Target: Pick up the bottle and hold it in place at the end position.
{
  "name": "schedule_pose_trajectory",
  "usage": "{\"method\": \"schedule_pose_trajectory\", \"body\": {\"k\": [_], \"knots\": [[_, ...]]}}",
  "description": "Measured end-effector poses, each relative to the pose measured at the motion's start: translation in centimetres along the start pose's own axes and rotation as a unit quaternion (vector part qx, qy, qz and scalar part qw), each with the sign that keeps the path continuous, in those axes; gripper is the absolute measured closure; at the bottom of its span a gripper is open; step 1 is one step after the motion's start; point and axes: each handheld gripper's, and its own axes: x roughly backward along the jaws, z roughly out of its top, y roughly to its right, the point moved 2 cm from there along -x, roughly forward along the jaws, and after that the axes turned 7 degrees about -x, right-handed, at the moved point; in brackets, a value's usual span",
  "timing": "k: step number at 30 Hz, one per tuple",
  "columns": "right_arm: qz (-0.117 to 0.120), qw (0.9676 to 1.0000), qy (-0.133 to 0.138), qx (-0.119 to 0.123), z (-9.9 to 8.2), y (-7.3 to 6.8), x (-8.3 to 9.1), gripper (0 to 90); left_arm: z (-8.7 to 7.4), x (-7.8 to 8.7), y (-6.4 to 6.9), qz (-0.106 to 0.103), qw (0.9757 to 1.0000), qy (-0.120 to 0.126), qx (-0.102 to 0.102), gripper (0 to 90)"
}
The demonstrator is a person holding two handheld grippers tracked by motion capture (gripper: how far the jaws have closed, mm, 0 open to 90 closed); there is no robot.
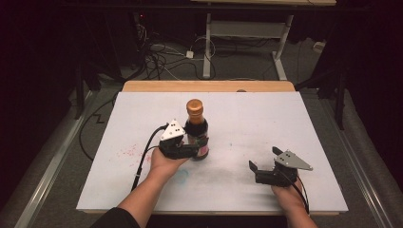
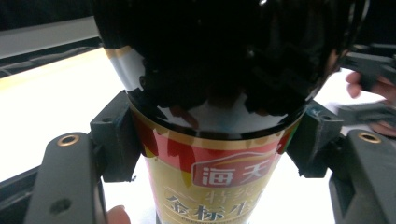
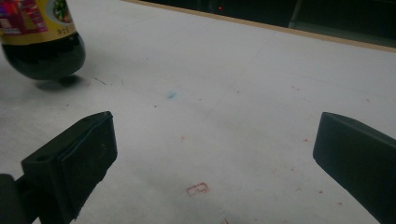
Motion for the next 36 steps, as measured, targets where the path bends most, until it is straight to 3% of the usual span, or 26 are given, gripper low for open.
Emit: {"method": "schedule_pose_trajectory", "body": {"k": [1,2,13,25,36], "knots": [[0.0,1.0,0.0,-0.001,0.0,0.0,0.0,0.2,0.1,0.0,-0.7,0.004,0.9996,-0.016,-0.021,28.6],[0.0,1.0,0.0,-0.001,0.0,0.0,0.0,0.2,0.3,-0.5,-1.3,0.012,0.9997,-0.014,-0.017,28.7],[0.002,1.0,0.0,-0.002,0.0,0.0,0.0,0.2,0.5,-2.9,-3.1,0.034,0.9991,-0.019,-0.02,28.7],[0.004,1.0,0.001,-0.002,0.0,0.1,0.0,0.2,0.5,-5.5,-3.8,0.041,0.9987,-0.02,-0.023,28.6],[0.007,1.0,0.001,-0.002,0.0,0.0,0.0,0.2,0.0,-7.1,-3.5,0.033,0.9988,-0.024,-0.026,28.6]]}}
